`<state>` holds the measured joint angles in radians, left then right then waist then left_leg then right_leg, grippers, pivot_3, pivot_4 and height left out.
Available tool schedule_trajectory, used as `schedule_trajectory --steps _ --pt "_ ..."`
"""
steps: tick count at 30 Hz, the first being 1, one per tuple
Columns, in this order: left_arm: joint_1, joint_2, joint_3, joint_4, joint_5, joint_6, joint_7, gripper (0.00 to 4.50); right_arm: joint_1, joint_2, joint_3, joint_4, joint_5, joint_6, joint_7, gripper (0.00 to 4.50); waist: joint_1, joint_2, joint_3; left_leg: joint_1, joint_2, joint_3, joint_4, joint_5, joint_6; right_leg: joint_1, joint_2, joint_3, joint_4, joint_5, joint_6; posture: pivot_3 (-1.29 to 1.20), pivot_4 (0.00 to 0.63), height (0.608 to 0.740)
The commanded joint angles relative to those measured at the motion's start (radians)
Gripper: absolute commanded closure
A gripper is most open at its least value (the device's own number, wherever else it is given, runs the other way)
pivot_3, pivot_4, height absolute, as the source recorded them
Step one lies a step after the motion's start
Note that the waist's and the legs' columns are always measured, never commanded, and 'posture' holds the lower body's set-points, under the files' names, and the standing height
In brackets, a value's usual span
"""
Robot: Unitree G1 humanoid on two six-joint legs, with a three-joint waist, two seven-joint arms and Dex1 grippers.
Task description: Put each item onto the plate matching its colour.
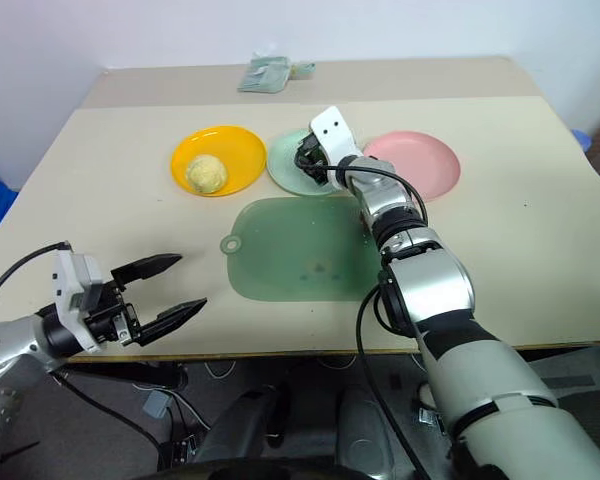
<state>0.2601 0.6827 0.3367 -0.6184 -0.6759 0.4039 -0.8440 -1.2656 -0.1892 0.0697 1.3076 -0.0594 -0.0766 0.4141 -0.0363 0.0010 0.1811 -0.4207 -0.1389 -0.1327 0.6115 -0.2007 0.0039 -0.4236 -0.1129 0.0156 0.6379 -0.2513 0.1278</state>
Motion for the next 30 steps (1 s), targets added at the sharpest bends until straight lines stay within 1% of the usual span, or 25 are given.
schedule_trajectory --steps 1,5,9,13,16,20,25,30 --pt "0.012 -0.010 0.022 -0.048 -0.004 -0.022 0.017 0.00 -0.068 -0.014 -0.035 -0.025 0.008 -0.037 0.011 0.03 -0.004 0.000 0.000 0.000 0.000 0.000 0.000 0.000 0.000 0.000 0.000 0.000 0.000 0.000 0.000 0.00 0.150 0.740" --pt "0.015 -0.018 0.009 -0.050 0.002 -0.025 0.025 0.00 -0.064 -0.053 -0.063 -0.054 0.026 -0.038 0.077 0.03 -0.006 0.000 0.000 0.000 0.000 0.000 0.000 0.000 0.000 -0.001 0.000 0.000 0.001 0.000 0.000 0.00 0.150 0.740" --pt "-0.009 -0.020 -0.009 -0.023 0.004 -0.029 0.014 0.00 -0.009 -0.131 -0.096 -0.147 0.061 -0.015 0.178 0.03 -0.005 0.000 0.000 0.000 0.000 0.000 0.000 -0.001 0.002 -0.001 0.000 0.000 0.001 0.000 0.000 0.00 0.150 0.740" --pt "-0.046 -0.017 -0.034 0.021 0.009 -0.036 -0.018 0.00 0.145 -0.222 -0.105 -0.394 0.097 0.094 0.283 0.03 0.001 0.000 0.000 0.000 0.000 0.000 0.001 -0.002 0.003 0.000 0.000 0.000 0.001 0.000 0.000 0.00 0.150 0.740" --pt "-0.091 -0.008 -0.060 0.063 0.010 -0.040 -0.048 0.00 0.342 -0.305 -0.120 -0.705 0.145 0.275 0.345 0.03 0.010 0.000 -0.001 0.000 0.000 0.000 0.001 -0.002 0.004 0.000 0.000 0.000 0.001 0.000 0.000 0.00 0.150 0.740" --pt "-0.130 0.006 -0.079 0.101 0.014 -0.042 -0.085 0.00 0.511 -0.359 -0.145 -0.979 0.210 0.481 0.363 0.03 0.015 0.001 0.000 -0.001 0.000 0.002 0.001 -0.002 0.004 -0.002 -0.001 0.003 0.003 0.000 0.000 0.00 0.150 0.740" --pt "-0.199 0.020 -0.110 0.140 0.009 -0.025 -0.117 0.00 0.671 -0.399 -0.164 -1.214 0.286 0.674 0.373 0.03 0.024 0.001 0.000 0.000 0.000 0.002 0.002 -0.003 0.004 -0.003 -0.002 0.004 0.004 0.000 -0.001 0.00 0.150 0.740" --pt "-0.240 0.027 -0.130 0.157 0.008 -0.013 -0.126 0.00 0.729 -0.398 -0.166 -1.328 0.331 0.774 0.359 0.03 0.026 0.000 0.000 -0.001 0.000 0.003 0.003 -0.003 0.005 -0.002 -0.003 0.004 0.003 0.000 -0.001 0.00 0.150 0.740"
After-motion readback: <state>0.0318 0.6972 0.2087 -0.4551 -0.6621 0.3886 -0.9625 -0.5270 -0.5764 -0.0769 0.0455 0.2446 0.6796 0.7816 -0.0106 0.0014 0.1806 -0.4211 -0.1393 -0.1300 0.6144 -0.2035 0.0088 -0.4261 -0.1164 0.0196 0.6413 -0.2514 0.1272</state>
